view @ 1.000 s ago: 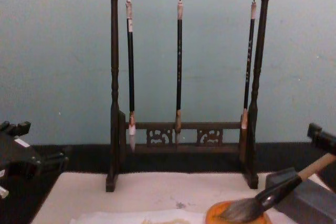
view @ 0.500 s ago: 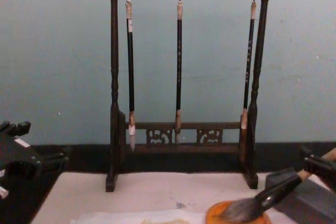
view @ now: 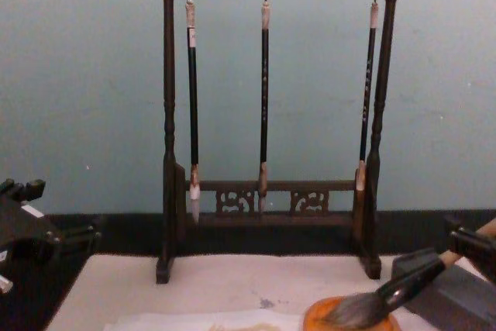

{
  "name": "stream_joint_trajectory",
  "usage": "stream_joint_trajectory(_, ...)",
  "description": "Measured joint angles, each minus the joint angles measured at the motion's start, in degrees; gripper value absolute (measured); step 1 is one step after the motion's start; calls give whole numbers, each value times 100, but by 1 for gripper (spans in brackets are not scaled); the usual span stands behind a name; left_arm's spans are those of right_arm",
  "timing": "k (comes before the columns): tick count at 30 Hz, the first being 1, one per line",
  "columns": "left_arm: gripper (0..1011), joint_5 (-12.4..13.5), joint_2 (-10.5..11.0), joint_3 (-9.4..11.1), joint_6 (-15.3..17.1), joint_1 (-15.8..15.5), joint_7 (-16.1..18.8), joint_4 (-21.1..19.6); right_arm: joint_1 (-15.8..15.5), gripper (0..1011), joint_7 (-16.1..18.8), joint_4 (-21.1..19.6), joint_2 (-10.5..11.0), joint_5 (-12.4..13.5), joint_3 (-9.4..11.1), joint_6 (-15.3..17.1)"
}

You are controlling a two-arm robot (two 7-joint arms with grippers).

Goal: Pick up the brush from the inkstone, write on the paper, then place the brush back to its original position.

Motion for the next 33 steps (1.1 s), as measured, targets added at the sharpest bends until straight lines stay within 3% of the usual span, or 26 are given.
stream_joint_trajectory(33, 1010, 0, 0, 0, 0, 0, 0, 0, -6, 1000, 0, -15, 1, 32, 2, 5)
